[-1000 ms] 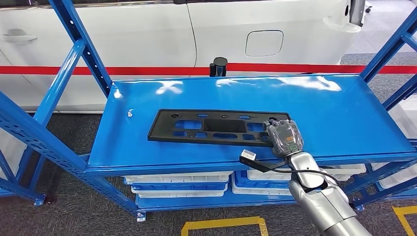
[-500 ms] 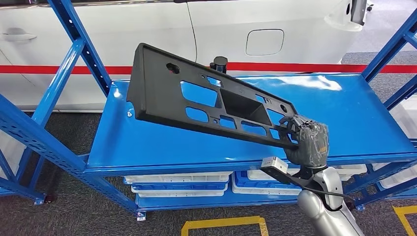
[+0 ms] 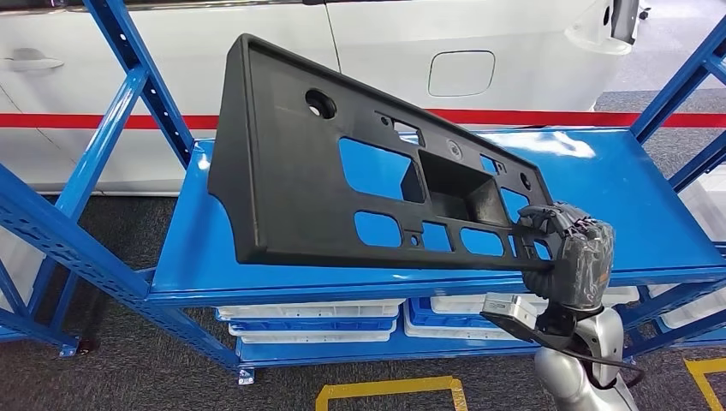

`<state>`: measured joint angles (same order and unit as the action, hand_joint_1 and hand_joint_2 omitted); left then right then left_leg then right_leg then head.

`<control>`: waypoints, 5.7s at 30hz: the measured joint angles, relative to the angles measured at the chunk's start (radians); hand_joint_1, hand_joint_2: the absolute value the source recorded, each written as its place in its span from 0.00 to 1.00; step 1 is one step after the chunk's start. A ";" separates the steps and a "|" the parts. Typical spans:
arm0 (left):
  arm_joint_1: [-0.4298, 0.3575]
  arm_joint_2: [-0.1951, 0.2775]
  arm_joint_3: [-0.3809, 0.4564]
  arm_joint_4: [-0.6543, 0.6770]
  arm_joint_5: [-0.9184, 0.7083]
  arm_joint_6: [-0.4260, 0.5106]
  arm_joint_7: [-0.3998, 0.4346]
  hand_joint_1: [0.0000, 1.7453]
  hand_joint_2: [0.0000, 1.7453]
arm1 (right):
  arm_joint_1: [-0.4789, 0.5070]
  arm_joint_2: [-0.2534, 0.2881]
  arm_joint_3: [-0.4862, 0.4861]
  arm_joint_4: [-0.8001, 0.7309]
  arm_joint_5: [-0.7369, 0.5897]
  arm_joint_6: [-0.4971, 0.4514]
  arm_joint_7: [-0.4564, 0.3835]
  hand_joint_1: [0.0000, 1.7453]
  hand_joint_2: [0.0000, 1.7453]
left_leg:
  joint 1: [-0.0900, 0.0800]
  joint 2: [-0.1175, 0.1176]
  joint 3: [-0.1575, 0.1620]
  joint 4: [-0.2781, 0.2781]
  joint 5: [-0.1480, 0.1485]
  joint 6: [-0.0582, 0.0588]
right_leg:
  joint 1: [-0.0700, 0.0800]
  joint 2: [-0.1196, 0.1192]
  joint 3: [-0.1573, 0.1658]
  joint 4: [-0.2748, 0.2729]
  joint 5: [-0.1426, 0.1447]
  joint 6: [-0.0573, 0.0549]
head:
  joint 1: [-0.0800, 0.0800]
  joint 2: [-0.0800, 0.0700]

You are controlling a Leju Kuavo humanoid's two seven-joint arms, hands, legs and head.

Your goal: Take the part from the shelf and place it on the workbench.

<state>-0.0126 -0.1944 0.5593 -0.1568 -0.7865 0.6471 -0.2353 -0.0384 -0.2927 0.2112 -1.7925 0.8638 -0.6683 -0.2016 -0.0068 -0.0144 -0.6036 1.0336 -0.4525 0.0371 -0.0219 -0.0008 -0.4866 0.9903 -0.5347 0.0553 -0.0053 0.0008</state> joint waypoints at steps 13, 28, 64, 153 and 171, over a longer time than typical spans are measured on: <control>0.000 -0.014 0.079 0.000 0.104 -0.029 -0.073 0.00 1.00 | 0.053 0.014 -0.069 -0.070 0.024 -0.017 -0.027 0.98 1.00 | 0.000 0.000 0.000 0.000 0.000 0.000 | 0.000 0.000 0.000 0.000 0.000 0.000 | 0.000 0.000; 0.000 -0.019 0.127 -0.001 0.133 -0.018 -0.075 0.00 1.00 | 0.078 0.053 -0.117 -0.092 -0.001 -0.017 -0.087 0.98 1.00 | 0.000 0.000 0.000 0.000 0.000 0.000 | 0.000 0.000 0.000 0.000 0.000 0.000 | 0.000 0.000; -0.005 -0.023 0.158 -0.001 0.155 0.011 -0.056 0.00 1.00 | 0.171 0.193 -0.189 -0.153 -0.200 -0.017 -0.257 0.98 1.00 | 0.007 0.010 0.098 -0.023 -0.067 -0.008 | -0.002 -0.007 -0.096 0.030 0.087 -0.018 | -0.002 0.000; -0.005 -0.011 0.168 0.010 0.139 -0.007 -0.048 0.00 1.00 | 0.270 0.192 -0.224 -0.142 -0.313 -0.017 -0.280 0.98 1.00 | 0.016 0.015 0.019 0.143 -0.055 -0.035 | -0.009 -0.010 -0.083 -0.005 0.092 -0.018 | -0.014 0.000; -0.008 -0.006 0.168 0.017 0.126 -0.016 -0.068 0.00 1.00 | 0.300 0.191 -0.255 -0.161 -0.301 -0.017 -0.278 0.98 1.00 | -0.004 0.027 -0.026 -0.039 0.067 0.010 | 0.003 -0.001 0.057 -0.023 -0.007 0.019 | -0.010 0.000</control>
<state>-0.0207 -0.2006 0.7270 -0.1397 -0.6604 0.6312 -0.3037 0.2612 -0.1021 -0.0442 -1.9531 0.5623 -0.6854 -0.4791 -0.0112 0.0121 -0.6291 0.9949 -0.3857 0.0475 -0.0185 -0.0019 -0.4293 0.9671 -0.5416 0.0740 -0.0156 0.0008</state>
